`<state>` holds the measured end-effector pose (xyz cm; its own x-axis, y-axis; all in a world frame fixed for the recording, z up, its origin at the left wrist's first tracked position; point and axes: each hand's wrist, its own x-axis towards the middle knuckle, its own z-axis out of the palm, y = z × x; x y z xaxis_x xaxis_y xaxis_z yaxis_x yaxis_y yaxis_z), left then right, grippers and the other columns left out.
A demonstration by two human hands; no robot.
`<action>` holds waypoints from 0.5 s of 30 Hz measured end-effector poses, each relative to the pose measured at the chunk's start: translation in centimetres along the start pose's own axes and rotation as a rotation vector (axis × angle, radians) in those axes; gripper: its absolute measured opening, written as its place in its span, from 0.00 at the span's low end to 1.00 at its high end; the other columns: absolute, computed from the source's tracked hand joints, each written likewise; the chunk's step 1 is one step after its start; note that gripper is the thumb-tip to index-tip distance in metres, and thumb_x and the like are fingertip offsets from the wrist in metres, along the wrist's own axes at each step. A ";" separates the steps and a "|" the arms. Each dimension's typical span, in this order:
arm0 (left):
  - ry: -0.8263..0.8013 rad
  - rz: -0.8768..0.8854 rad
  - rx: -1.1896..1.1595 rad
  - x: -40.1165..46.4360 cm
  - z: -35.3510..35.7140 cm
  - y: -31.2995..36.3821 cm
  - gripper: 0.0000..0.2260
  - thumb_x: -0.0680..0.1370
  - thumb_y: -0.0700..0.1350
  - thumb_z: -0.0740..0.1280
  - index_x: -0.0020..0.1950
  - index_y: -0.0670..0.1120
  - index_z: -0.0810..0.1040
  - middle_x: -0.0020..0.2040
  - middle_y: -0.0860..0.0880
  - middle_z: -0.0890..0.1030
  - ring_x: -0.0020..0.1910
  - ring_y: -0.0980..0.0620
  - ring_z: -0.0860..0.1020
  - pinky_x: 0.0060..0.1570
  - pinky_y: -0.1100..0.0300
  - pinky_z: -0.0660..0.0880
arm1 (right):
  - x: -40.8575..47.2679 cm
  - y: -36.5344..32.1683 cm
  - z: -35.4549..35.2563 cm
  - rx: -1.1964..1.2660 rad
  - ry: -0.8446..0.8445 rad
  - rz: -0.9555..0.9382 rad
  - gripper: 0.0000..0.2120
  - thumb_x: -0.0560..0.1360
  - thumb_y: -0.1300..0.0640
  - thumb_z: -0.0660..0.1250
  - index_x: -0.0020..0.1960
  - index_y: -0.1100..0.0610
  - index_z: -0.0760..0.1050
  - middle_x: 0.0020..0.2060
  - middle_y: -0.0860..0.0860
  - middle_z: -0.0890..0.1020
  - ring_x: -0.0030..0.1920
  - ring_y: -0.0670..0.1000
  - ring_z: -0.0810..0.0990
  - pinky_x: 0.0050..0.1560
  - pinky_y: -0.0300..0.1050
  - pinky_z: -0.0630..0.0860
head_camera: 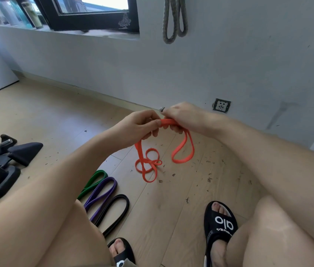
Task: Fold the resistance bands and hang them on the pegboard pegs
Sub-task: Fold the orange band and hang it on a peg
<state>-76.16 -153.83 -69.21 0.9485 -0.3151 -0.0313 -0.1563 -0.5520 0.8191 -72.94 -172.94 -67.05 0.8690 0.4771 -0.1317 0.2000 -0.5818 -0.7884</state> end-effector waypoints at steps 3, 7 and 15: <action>-0.011 -0.017 -0.029 -0.2 -0.2 -0.2 0.10 0.85 0.46 0.63 0.58 0.42 0.80 0.42 0.50 0.83 0.40 0.51 0.79 0.49 0.48 0.78 | 0.0 0.0 0.4 -0.093 0.002 -0.008 0.19 0.83 0.45 0.62 0.42 0.56 0.80 0.36 0.50 0.78 0.35 0.48 0.74 0.38 0.44 0.72; -0.066 0.029 -0.009 -0.4 -0.6 -0.6 0.11 0.81 0.47 0.70 0.58 0.41 0.79 0.47 0.44 0.84 0.49 0.44 0.84 0.57 0.44 0.81 | 0.3 -0.5 -0.2 -0.010 0.110 -0.034 0.17 0.81 0.46 0.65 0.41 0.57 0.80 0.35 0.52 0.76 0.34 0.50 0.72 0.36 0.47 0.70; -0.032 0.064 0.357 0.1 -0.3 -0.9 0.07 0.82 0.47 0.67 0.47 0.50 0.71 0.41 0.50 0.77 0.38 0.52 0.76 0.45 0.52 0.78 | 0.3 -0.7 -0.5 0.012 0.191 -0.037 0.17 0.79 0.46 0.66 0.36 0.55 0.79 0.32 0.52 0.73 0.33 0.50 0.70 0.38 0.49 0.68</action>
<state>-75.80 -153.13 -69.82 0.9254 -0.3789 -0.0089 -0.3070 -0.7634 0.5683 -72.58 -172.65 -66.23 0.9314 0.3637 0.0126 0.2287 -0.5580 -0.7977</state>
